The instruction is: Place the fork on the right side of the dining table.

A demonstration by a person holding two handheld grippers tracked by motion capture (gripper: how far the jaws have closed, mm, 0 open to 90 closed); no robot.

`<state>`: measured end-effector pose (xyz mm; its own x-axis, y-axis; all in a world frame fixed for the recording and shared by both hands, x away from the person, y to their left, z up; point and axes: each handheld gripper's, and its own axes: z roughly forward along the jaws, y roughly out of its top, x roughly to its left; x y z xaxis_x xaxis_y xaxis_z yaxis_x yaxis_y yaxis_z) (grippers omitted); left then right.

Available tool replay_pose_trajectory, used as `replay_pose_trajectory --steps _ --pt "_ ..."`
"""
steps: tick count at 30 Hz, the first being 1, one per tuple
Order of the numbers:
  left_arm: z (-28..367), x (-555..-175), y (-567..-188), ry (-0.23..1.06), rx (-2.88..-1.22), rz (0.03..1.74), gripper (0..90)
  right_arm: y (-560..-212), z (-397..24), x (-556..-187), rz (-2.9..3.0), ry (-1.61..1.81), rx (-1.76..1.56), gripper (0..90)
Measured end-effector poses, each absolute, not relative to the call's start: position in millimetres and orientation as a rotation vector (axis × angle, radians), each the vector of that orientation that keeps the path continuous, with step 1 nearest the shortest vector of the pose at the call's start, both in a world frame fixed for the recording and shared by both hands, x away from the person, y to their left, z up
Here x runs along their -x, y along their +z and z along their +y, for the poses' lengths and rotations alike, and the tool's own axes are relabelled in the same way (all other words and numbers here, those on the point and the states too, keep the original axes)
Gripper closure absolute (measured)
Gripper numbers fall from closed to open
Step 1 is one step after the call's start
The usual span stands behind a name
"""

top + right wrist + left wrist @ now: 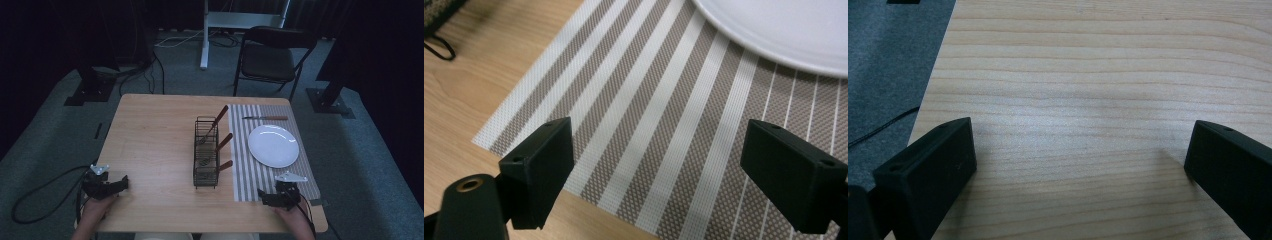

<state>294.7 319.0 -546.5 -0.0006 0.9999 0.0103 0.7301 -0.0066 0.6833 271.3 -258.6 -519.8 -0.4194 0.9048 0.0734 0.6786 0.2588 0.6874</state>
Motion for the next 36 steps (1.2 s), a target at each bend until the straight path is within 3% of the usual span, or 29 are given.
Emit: replay_pose_trajectory --steps 36 --pt "319.2 -294.7 -546.5 0.715 -1.790 1.780 0.5 -466.4 -245.5 -334.4 2.154 1.071 -1.378 16.6"
